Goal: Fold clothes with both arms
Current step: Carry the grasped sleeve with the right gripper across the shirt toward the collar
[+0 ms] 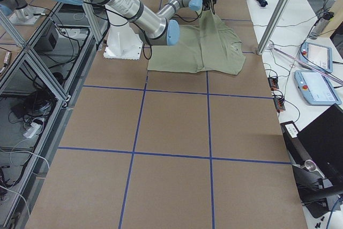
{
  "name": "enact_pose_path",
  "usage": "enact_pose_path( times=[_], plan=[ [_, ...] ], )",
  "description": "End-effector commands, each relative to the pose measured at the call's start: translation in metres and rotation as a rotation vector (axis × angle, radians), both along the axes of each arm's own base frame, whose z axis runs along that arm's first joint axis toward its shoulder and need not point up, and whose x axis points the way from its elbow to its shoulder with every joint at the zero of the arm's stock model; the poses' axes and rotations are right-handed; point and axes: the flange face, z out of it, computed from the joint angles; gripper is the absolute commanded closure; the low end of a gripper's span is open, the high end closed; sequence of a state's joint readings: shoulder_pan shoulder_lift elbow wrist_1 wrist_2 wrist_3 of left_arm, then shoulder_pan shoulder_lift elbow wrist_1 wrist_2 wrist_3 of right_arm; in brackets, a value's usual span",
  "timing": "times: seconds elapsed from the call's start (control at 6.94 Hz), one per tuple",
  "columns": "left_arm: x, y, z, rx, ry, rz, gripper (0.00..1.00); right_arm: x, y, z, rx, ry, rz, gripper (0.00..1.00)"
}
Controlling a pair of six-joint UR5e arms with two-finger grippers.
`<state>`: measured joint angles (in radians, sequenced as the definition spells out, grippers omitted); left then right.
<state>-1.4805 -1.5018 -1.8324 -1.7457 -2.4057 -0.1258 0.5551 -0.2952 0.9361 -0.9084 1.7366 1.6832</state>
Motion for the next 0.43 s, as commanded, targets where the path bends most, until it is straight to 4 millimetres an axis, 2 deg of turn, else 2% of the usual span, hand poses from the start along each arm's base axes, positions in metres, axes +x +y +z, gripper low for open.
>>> enact_pose_path(
  times=[0.0, 0.14, 0.29],
  plan=[
    [0.0002, 0.0000, 0.0003, 0.000, 0.001, 0.002, 0.00, -0.0073, 0.0048, 0.0018, 0.026, -0.017, 0.008, 1.00],
    [0.0002, -0.0006, -0.0004, 0.002, 0.001, 0.002, 0.00, -0.0100, -0.0005, 0.0079, 0.026, -0.001, 0.039, 1.00],
    [0.0002, 0.0000, 0.0003, 0.000, 0.001, 0.002, 0.00, -0.0113, -0.0021, 0.0062, 0.026, 0.003, 0.045, 0.87]
  ],
)
